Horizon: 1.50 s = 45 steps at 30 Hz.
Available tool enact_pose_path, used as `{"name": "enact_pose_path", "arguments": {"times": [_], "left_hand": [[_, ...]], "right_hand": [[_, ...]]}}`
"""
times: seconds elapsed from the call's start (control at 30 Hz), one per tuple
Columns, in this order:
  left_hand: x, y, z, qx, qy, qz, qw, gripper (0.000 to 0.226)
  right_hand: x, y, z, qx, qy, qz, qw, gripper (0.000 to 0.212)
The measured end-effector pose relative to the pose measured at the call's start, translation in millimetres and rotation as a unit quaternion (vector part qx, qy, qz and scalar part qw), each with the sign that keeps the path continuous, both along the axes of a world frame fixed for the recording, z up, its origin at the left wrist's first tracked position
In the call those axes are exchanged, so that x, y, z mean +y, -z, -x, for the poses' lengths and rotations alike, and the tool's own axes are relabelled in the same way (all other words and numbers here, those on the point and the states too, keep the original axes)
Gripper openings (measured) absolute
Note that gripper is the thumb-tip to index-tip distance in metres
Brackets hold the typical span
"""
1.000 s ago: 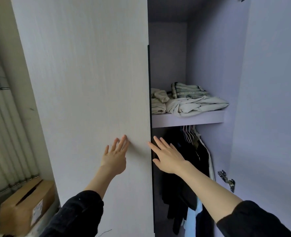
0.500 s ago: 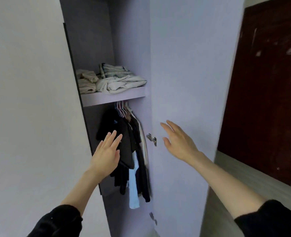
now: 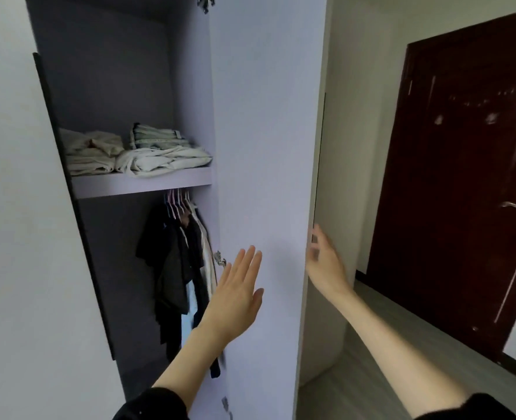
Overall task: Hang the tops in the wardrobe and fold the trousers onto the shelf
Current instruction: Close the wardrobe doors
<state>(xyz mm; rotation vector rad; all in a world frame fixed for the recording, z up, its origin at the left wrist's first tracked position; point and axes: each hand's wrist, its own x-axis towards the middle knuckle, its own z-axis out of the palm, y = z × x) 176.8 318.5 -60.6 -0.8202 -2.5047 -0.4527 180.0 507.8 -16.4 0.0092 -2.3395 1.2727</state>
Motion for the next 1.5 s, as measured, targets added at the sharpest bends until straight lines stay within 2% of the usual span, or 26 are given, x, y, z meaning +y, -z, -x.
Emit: {"name": "enact_pose_path", "arguments": {"times": [0.1,0.2,0.33,0.5,0.73,0.87,1.0,1.1,1.23,1.37,1.5], "left_hand": [[14,5,-4,-0.002,-0.041,0.017,0.999,0.065],[20,2,0,0.008,-0.066,0.000,0.998,0.071],[26,9,1,0.027,-0.088,-0.008,0.996,0.095],[-1,18,9,0.040,-0.163,-0.045,0.985,0.109],[-111,19,24,0.053,-0.297,-0.066,0.951,0.123],[-173,21,35,0.048,-0.366,-0.073,0.926,0.118],[-226,21,61,0.057,-0.406,-0.079,0.908,0.120],[-271,25,93,0.064,-0.423,-0.074,0.901,0.118],[-317,25,140,0.083,-0.428,-0.039,0.899,0.119],[-339,22,172,0.111,-0.418,-0.004,0.901,0.117],[-354,22,204,0.119,-0.416,-0.005,0.902,0.119]], "right_hand": [[13,-11,2,-0.022,-0.039,0.096,0.994,0.049],[20,-15,2,-0.045,-0.103,0.098,0.989,0.046],[10,-11,-3,-0.052,-0.172,0.087,0.980,0.046],[-35,-18,1,-0.015,-0.258,-0.016,0.966,0.045],[-130,-20,34,0.032,-0.326,-0.134,0.935,0.043],[-194,-12,60,0.103,-0.320,-0.268,0.903,0.054],[-251,0,93,0.146,-0.263,-0.379,0.875,0.066],[-297,14,128,0.211,-0.196,-0.402,0.869,0.078],[-334,27,181,0.262,-0.099,-0.463,0.841,0.095],[-349,28,217,0.290,-0.056,-0.497,0.816,0.101],[-368,32,251,0.287,-0.046,-0.506,0.812,0.110]]}}
